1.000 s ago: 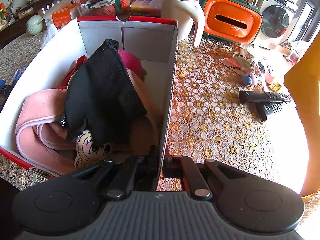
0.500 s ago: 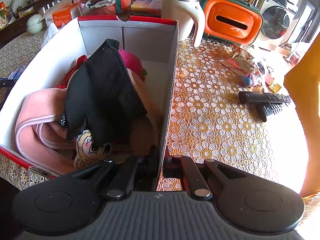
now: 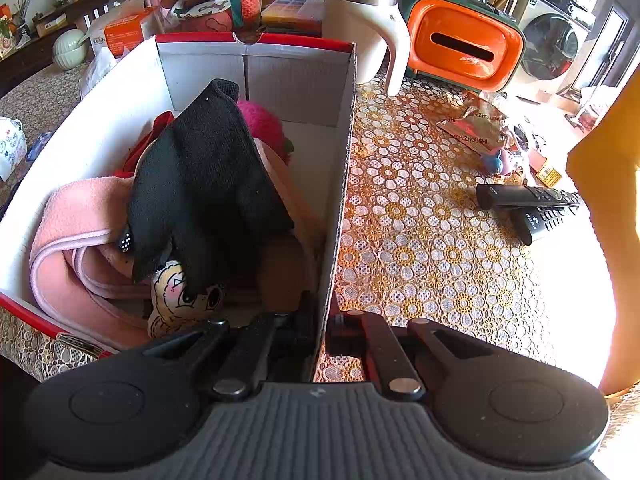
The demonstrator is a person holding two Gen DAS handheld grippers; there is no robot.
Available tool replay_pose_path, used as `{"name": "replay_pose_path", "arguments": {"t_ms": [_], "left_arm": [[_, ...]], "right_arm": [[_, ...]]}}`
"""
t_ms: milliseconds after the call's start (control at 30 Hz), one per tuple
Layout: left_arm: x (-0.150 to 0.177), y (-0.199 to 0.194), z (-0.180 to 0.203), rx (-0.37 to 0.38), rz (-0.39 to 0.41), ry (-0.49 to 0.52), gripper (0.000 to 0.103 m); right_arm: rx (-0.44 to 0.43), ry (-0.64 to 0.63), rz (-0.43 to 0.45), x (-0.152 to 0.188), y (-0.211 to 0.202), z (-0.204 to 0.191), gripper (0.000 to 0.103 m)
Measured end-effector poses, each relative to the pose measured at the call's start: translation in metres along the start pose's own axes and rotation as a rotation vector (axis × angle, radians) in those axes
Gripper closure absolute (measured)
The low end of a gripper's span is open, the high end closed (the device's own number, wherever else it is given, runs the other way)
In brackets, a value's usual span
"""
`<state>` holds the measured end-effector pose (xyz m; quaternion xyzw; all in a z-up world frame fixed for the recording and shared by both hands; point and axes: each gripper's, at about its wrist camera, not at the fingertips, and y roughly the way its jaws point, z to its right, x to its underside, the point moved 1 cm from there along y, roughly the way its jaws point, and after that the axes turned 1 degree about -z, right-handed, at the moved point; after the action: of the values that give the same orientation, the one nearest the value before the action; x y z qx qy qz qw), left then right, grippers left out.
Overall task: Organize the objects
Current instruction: 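Grasp the face mask by its ear loop with the left gripper, then carry the face mask into the shoebox and open the left gripper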
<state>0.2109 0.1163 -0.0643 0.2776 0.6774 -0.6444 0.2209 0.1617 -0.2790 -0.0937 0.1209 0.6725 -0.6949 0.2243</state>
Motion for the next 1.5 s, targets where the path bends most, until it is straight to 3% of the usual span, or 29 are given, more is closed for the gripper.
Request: {"name": "replay_pose_path", "arguments": {"t_ms": [333, 667, 900, 1067, 1333, 1500], "left_arm": [[-0.015, -0.050, 0.032, 0.111, 0.077, 0.066, 0.103], [-0.032, -0.089, 0.115, 0.281, 0.177, 0.198, 0.103], [-0.037, -0.087, 0.175, 0.345, 0.191, 0.304, 0.103], [-0.036, -0.073, 0.209, 0.348, 0.185, 0.345, 0.103], [-0.030, -0.044, 0.245, 0.256, 0.189, 0.425, 0.103], [-0.026, -0.021, 0.254, 0.221, 0.141, 0.427, 0.103]], "right_arm": [[0.005, -0.003, 0.004, 0.000, 0.001, -0.001, 0.099], [0.004, 0.004, 0.003, 0.000, 0.002, -0.001, 0.099], [-0.002, 0.008, 0.006, 0.000, 0.004, -0.001, 0.099], [-0.005, 0.011, 0.009, 0.000, 0.005, 0.000, 0.099], [-0.013, 0.020, 0.010, 0.001, 0.006, 0.001, 0.099], [-0.015, 0.017, 0.013, 0.001, 0.006, 0.001, 0.099]]}}
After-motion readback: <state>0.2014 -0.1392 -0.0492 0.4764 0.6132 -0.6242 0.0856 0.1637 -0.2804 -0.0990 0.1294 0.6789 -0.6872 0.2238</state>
